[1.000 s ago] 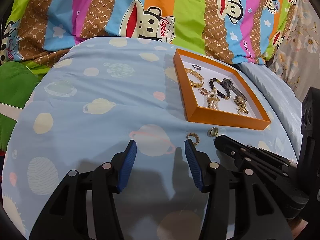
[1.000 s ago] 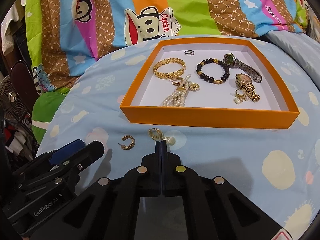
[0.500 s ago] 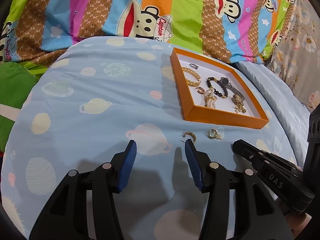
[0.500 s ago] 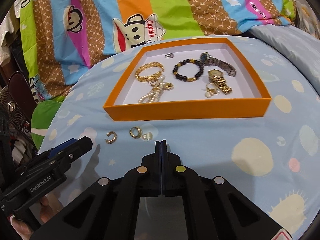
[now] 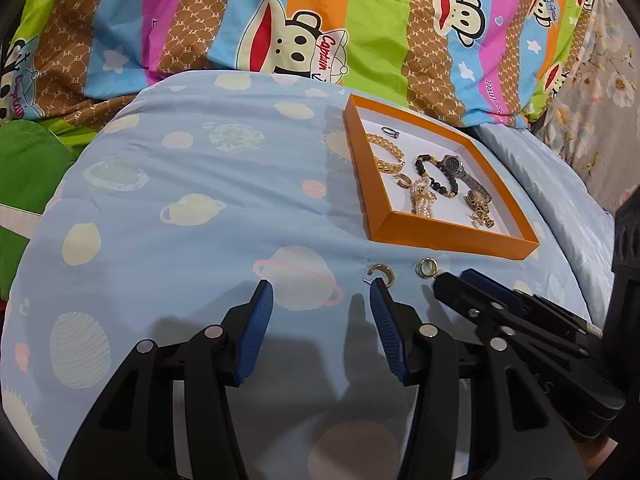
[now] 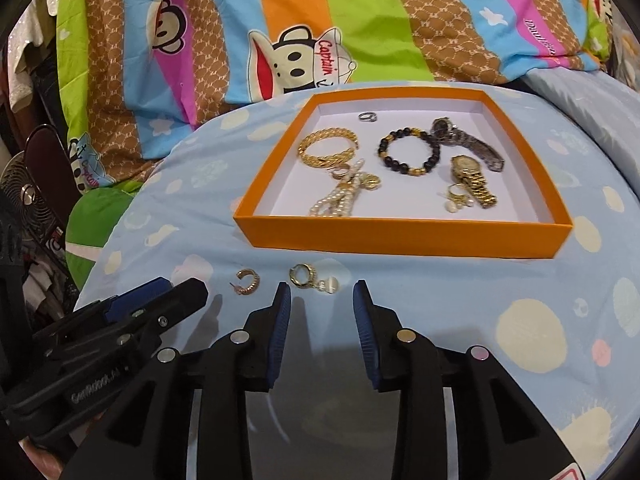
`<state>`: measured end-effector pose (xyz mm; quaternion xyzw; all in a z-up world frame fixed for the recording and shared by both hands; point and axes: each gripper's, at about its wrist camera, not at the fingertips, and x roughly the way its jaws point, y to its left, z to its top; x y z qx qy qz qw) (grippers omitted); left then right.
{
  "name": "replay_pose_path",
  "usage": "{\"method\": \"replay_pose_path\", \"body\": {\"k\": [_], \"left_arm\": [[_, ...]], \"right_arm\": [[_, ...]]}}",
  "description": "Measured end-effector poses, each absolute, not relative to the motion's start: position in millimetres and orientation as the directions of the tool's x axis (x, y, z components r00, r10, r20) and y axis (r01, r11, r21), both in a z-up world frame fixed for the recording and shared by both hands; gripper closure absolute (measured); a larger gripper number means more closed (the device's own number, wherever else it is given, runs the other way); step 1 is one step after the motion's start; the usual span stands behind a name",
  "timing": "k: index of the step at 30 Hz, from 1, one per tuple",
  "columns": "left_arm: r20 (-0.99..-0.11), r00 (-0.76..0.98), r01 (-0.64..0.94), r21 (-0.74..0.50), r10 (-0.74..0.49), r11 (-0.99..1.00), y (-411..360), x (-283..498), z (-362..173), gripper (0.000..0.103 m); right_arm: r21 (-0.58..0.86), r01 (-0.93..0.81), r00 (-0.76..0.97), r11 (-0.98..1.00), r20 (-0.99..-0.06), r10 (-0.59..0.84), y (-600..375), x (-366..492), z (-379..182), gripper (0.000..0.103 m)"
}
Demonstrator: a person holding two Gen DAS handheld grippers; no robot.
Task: Organize jewelry
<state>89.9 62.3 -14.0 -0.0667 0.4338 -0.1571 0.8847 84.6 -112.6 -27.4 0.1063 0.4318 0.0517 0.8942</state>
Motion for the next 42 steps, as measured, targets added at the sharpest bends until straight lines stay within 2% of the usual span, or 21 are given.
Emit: {"method": "replay_pose_path", "body": {"k": [8,11,13,28,32,42], "left_arm": [[-0.746,0.574,0.21,-0.264,-0.337,0.941,65,90,-14,0.054],[-0.746,0.572,0.217,-0.263,-0.341,0.94,63,90,-14,0.053],[-0.746,0.573,0.224,-0.255,-0.339,0.941,60,89,-14,0.051],[-0.747,0.572,0.247,-0.235,-0.338,0.94,55,87,-14,0.05],[-0.747,0.567,0.263,-0.235,-0.347,0.936,50,87,-14,0.044],[-0.753,0.552,0.308,-0.214,-0.357,0.927,20,92,-15,0.043]], "right_arm": [[0.21,0.011,0.61,0.978,-0.776,0.16,-106,98,-30,0.071],[0.197,0.022,0.609,0.98,-0.78,0.143,-106,99,-31,0.077],[0.193,0.033,0.608,0.981,-0.783,0.133,-109,99,-31,0.085],[0.23,0.079,0.631,0.97,-0.765,0.13,-137,71,-28,0.086],[0.239,0.113,0.639,0.964,-0.761,0.114,-152,57,-27,0.086],[0.237,0.149,0.645,0.96,-0.759,0.088,-174,33,-29,0.086]]}}
